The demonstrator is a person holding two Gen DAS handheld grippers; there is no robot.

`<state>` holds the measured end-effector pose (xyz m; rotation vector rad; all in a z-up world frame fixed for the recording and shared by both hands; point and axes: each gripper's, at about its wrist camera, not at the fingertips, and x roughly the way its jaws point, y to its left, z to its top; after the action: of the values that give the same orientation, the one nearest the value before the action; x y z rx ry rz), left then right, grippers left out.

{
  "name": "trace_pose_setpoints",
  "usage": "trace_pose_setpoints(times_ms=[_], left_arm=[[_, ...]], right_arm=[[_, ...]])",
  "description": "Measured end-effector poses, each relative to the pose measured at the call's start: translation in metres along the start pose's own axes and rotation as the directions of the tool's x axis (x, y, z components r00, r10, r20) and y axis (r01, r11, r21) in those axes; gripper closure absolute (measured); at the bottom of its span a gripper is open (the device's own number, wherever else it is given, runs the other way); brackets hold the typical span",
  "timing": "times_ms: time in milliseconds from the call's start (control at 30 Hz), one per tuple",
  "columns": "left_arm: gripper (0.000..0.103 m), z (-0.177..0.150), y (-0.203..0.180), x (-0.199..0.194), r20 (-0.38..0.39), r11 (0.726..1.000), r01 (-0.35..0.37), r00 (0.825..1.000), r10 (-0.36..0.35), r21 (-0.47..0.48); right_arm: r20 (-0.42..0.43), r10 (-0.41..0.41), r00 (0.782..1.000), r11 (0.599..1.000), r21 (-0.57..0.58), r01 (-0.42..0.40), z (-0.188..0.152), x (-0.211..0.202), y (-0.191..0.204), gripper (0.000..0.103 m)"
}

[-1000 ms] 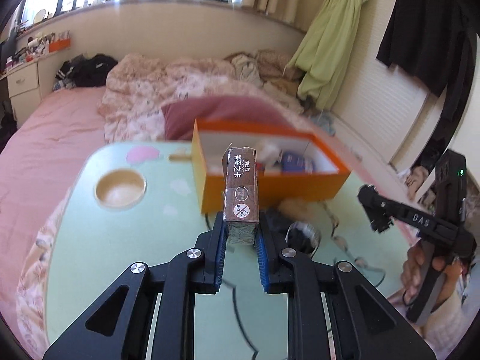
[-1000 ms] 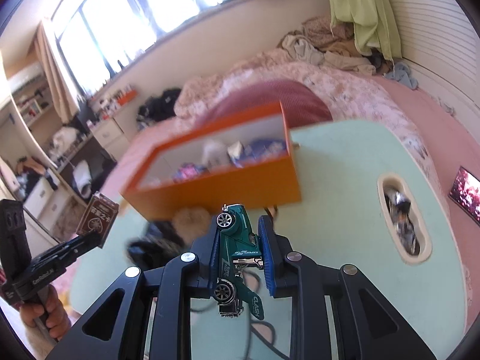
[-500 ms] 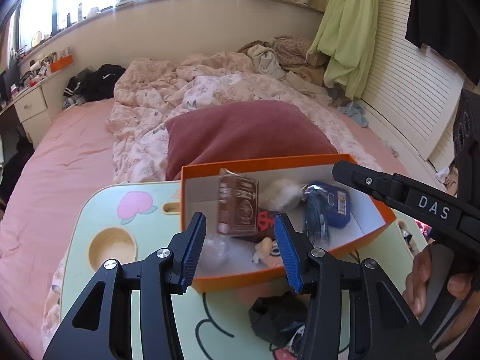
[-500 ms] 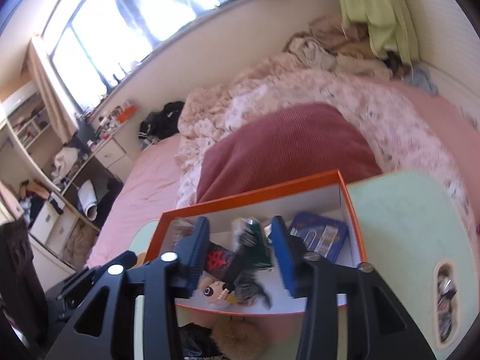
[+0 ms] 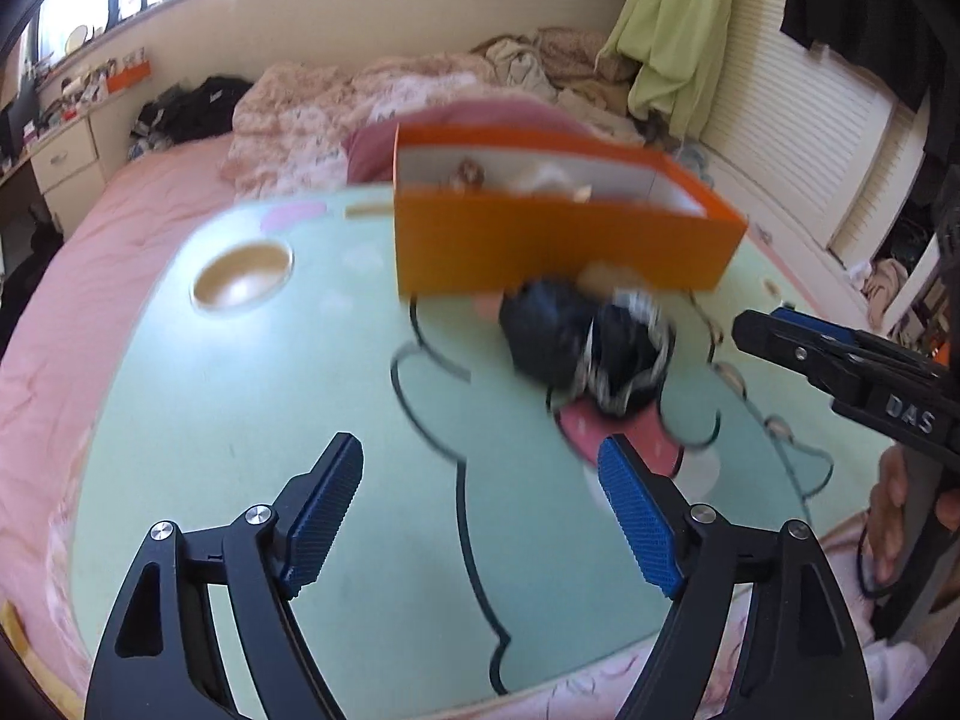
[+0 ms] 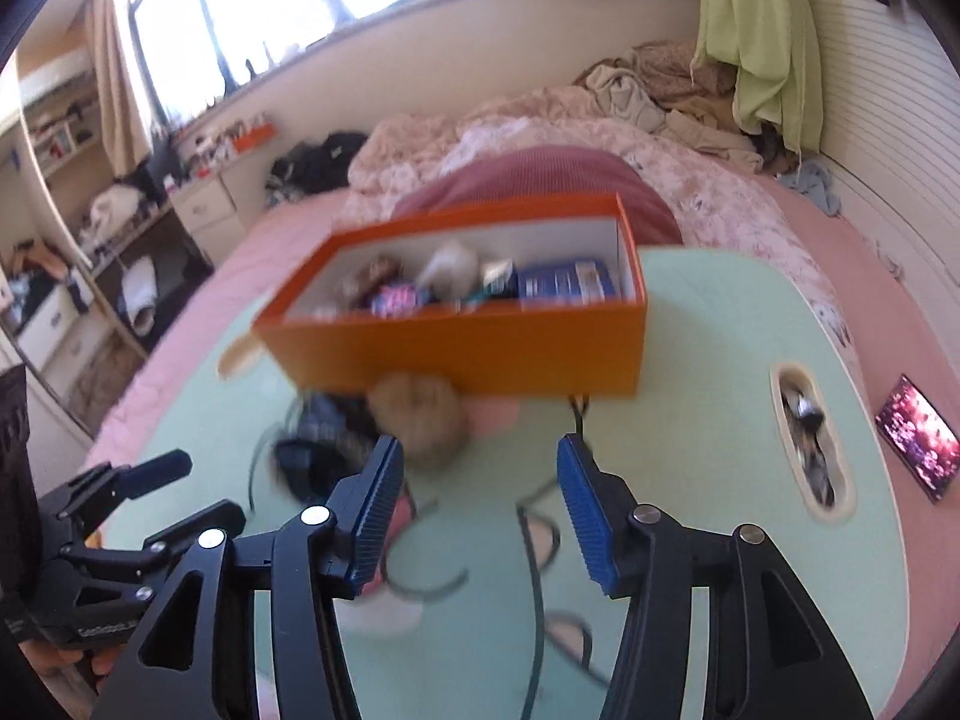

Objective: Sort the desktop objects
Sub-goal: 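Withdraw both grippers from the orange box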

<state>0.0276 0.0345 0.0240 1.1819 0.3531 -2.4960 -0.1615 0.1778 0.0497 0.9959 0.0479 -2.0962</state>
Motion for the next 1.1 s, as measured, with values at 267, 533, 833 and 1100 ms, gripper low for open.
trace_pose_setpoints(times_ms=[267, 533, 833, 1100], left_arm=[[0.0, -0.01, -0.003, 0.016, -0.031, 0.993, -0.12, 0.992, 0.12, 0.01], [0.0, -0.011, -0.004, 0.021, -0.023, 0.992, -0.126, 0.992, 0.126, 0.004], [0.0, -0.011, 0.0, 0.018, -0.022, 0.992, -0.127, 0.992, 0.127, 0.003], [0.0, -0.011, 0.001, 0.018, -0.021, 0.992, -0.13, 0.991, 0.13, 0.0]], right_arm=[[-0.152, -0.14, 0.978, 0.983, -0.136, 0.12, -0.024, 0.041, 0.019, 0.0], [-0.157, -0.131, 0.979, 0.986, -0.126, 0.112, -0.026, 0.041, 0.011, 0.0], [-0.159, -0.131, 0.979, 0.986, -0.126, 0.112, -0.027, 0.041, 0.011, 0.0], [-0.159, -0.132, 0.978, 0.986, -0.126, 0.112, -0.027, 0.042, 0.012, 0.0]])
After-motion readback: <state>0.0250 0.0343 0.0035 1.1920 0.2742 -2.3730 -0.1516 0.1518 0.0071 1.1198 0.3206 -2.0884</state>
